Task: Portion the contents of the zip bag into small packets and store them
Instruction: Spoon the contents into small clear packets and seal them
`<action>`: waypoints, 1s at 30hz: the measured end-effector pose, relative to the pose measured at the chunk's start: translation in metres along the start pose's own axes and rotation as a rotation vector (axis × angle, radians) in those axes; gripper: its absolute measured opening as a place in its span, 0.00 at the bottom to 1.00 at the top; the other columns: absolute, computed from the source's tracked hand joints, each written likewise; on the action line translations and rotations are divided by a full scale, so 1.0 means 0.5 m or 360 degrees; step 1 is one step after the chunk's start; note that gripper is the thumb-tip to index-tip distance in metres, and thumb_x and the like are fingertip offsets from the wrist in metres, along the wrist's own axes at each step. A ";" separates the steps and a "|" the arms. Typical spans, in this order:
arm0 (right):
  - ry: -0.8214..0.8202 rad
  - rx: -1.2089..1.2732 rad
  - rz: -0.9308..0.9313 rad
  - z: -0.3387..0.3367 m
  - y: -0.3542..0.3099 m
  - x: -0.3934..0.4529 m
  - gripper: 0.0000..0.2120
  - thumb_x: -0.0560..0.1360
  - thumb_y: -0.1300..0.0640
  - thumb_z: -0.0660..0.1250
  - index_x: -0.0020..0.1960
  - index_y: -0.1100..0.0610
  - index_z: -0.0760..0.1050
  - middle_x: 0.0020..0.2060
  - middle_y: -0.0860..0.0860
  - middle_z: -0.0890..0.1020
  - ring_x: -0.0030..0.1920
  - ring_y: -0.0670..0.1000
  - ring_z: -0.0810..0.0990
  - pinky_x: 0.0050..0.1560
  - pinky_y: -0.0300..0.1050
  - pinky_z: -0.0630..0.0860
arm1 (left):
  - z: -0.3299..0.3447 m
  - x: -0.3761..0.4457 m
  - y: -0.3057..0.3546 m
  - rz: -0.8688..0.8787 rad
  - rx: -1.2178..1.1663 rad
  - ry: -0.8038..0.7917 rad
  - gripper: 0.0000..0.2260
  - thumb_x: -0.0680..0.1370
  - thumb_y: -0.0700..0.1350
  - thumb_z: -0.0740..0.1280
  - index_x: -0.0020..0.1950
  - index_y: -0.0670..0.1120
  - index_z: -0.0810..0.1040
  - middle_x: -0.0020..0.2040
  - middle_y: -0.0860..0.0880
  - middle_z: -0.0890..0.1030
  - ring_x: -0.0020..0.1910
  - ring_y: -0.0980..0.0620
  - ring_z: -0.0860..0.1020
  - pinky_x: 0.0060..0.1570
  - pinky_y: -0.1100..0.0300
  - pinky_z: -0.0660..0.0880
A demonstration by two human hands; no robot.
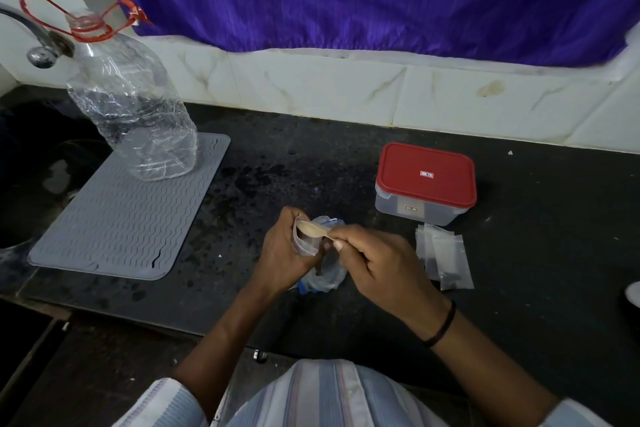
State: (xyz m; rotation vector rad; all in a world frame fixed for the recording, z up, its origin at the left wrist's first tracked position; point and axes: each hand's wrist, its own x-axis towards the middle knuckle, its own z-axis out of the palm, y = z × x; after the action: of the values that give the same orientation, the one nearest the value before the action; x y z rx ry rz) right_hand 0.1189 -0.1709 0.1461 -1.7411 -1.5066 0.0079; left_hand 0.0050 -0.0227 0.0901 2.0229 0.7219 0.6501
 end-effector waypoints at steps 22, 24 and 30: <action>-0.0198 -0.0097 0.0716 0.130 0.082 -0.070 0.06 0.79 0.54 0.62 0.49 0.53 0.78 0.33 0.50 0.81 0.32 0.48 0.79 0.34 0.52 0.78 | 0.014 -0.012 -0.004 -0.0946 0.0722 -0.0395 0.37 0.69 0.66 0.73 0.65 0.41 0.67 0.63 0.41 0.76 0.62 0.41 0.76 0.58 0.53 0.72; -0.0232 -0.0108 0.0679 0.136 0.086 -0.073 0.07 0.79 0.52 0.60 0.49 0.52 0.77 0.34 0.50 0.81 0.32 0.48 0.79 0.34 0.53 0.78 | 0.009 -0.007 -0.007 -0.1005 0.0675 -0.0415 0.35 0.70 0.63 0.73 0.65 0.41 0.67 0.63 0.41 0.76 0.62 0.41 0.76 0.58 0.52 0.72; -0.0284 -0.0109 0.0646 0.139 0.097 -0.077 0.08 0.79 0.51 0.59 0.52 0.50 0.76 0.38 0.50 0.83 0.37 0.50 0.81 0.37 0.54 0.79 | -0.002 0.000 -0.007 -0.1116 0.0318 -0.0247 0.22 0.74 0.47 0.72 0.65 0.43 0.69 0.55 0.44 0.76 0.52 0.45 0.78 0.44 0.56 0.77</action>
State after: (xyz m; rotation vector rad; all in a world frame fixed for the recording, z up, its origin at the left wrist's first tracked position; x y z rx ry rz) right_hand 0.1136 -0.1615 0.0535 -2.1213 -1.2606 0.3305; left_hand 0.0035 -0.0205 0.0874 1.7897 1.3455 0.0110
